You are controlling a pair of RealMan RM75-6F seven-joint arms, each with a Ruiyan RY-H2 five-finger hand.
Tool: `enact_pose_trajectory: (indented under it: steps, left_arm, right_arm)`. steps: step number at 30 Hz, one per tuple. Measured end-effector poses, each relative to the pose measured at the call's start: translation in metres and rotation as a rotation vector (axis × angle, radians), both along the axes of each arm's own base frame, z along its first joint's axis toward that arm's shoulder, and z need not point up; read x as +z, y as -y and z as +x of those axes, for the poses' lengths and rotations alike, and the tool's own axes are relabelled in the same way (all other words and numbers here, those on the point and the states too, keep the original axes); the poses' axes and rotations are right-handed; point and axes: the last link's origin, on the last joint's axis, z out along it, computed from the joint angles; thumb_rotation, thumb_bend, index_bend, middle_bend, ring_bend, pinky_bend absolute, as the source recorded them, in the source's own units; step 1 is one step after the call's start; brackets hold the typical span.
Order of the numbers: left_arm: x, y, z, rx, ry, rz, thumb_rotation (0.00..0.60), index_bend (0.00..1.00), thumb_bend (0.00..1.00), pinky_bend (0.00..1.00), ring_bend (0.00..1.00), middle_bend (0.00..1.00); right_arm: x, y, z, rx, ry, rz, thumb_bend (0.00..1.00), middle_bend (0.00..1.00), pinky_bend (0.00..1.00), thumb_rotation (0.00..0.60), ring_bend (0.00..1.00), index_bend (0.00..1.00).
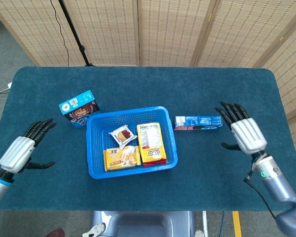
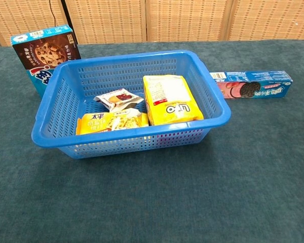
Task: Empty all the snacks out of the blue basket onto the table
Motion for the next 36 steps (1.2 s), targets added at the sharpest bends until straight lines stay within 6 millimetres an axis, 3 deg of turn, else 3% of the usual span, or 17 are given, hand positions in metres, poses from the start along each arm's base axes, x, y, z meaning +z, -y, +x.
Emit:
enact_pose_trajectory:
  steps: [5, 8, 17, 24, 31, 36]
  left_arm:
    - [-0.008, -0.01, 0.035, -0.061, -0.006, -0.116, 0.6, 0.0, 0.02, 0.0, 0.0, 0.0]
    - [-0.014, -0.013, 0.053, -0.072, -0.032, -0.188, 0.6, 0.0, 0.02, 0.0, 0.0, 0.0]
    - [-0.033, -0.037, 0.095, -0.04, -0.162, -0.28, 0.6, 0.0, 0.02, 0.0, 0.0, 0.0]
    - [-0.052, -0.055, 0.115, -0.002, -0.276, -0.298, 0.6, 0.0, 0.02, 0.0, 0.0, 0.0]
    - [-0.102, -0.06, 0.142, 0.002, -0.322, -0.383, 0.6, 0.0, 0.02, 0.0, 0.0, 0.0]
    - [-0.122, -0.059, 0.149, 0.004, -0.368, -0.405, 0.6, 0.0, 0.02, 0.0, 0.0, 0.0]
  right_arm:
    - [0.009, -0.052, -0.04, -0.017, 0.029, -0.005, 0.0, 0.0, 0.04, 0.6, 0.0, 0.0]
    - [0.007, -0.073, -0.056, -0.025, 0.053, 0.011, 0.0, 0.0, 0.03, 0.6, 0.0, 0.0]
    - [0.005, -0.11, -0.083, -0.036, 0.086, -0.049, 0.0, 0.0, 0.01, 0.6, 0.0, 0.0]
    - [0.007, -0.117, -0.09, -0.03, 0.072, -0.091, 0.0, 0.0, 0.0, 0.6, 0.0, 0.0]
    - [0.011, -0.118, -0.089, -0.019, 0.099, -0.11, 0.0, 0.0, 0.0, 0.6, 0.0, 0.0]
    - [0.013, -0.118, -0.089, -0.015, 0.122, -0.112, 0.0, 0.0, 0.0, 0.6, 0.0, 0.0]
